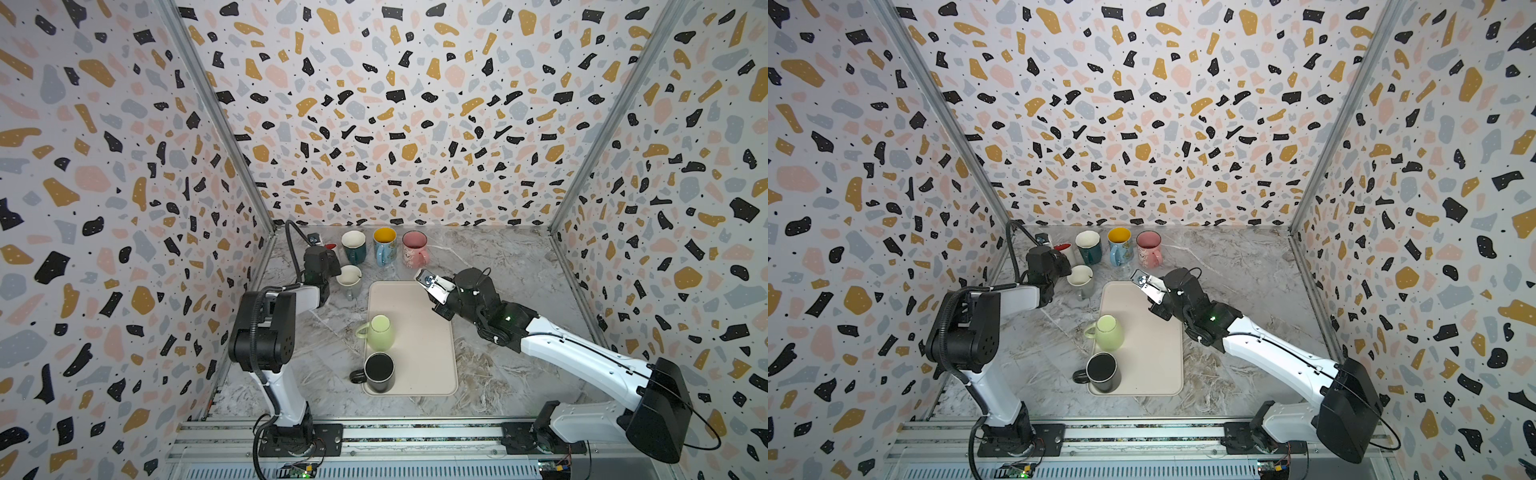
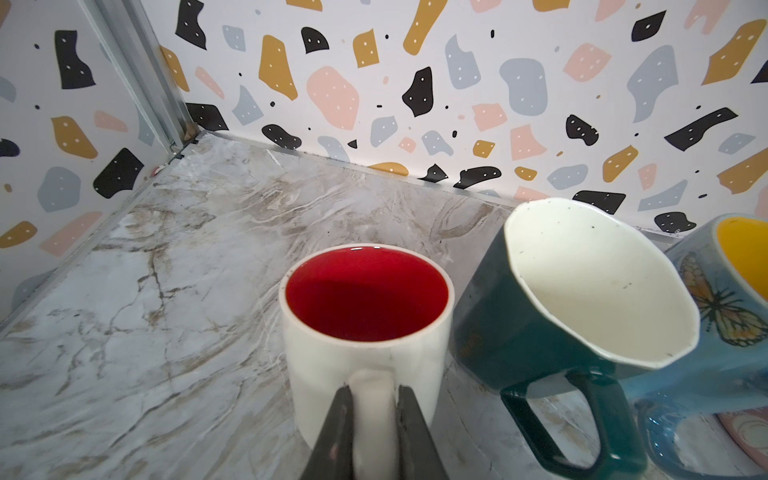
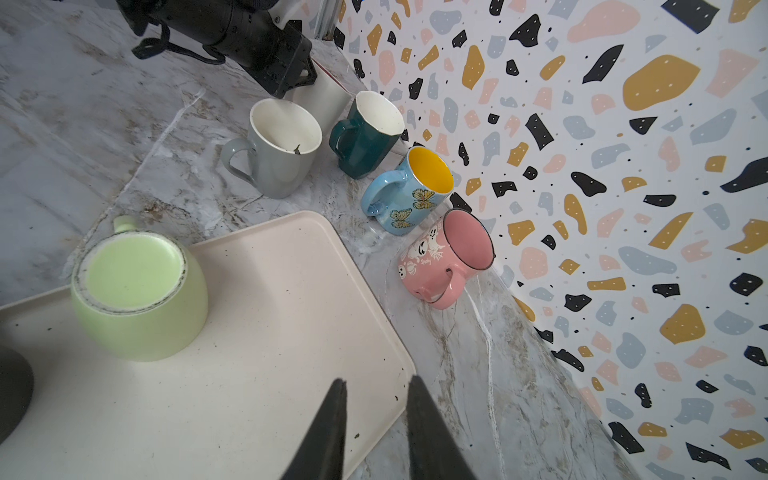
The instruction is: Turn the mug right side up
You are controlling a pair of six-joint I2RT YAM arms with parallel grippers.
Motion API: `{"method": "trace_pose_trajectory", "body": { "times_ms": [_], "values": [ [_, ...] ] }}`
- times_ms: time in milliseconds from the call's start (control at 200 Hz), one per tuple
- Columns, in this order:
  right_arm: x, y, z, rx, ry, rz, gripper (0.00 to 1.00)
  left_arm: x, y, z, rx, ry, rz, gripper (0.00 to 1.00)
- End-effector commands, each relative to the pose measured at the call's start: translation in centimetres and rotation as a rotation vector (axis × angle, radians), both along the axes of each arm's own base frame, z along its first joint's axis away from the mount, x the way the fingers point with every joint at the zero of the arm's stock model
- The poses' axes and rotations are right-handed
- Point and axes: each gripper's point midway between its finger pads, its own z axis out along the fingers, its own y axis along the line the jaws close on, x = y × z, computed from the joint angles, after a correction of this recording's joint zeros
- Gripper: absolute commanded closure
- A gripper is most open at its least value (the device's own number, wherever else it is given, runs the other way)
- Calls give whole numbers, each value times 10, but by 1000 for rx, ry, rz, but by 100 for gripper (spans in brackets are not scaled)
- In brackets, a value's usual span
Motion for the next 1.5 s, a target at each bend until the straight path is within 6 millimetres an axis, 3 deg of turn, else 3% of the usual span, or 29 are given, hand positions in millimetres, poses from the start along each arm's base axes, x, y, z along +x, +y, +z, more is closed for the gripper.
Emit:
{"method": "trace_pose_trajectory", "body": {
  "times_ms": [0, 481, 1497],
  "values": [
    [2, 2, 23, 57, -25, -5, 73, 8, 6, 30, 5, -79, 25, 99],
    [-2, -3, 25, 78, -24, -15, 73, 6, 4, 19, 4, -17, 17, 86],
    [-10, -18, 33, 113, -43, -41, 73, 2, 3, -11, 9, 145, 7, 80]
  ]
}}
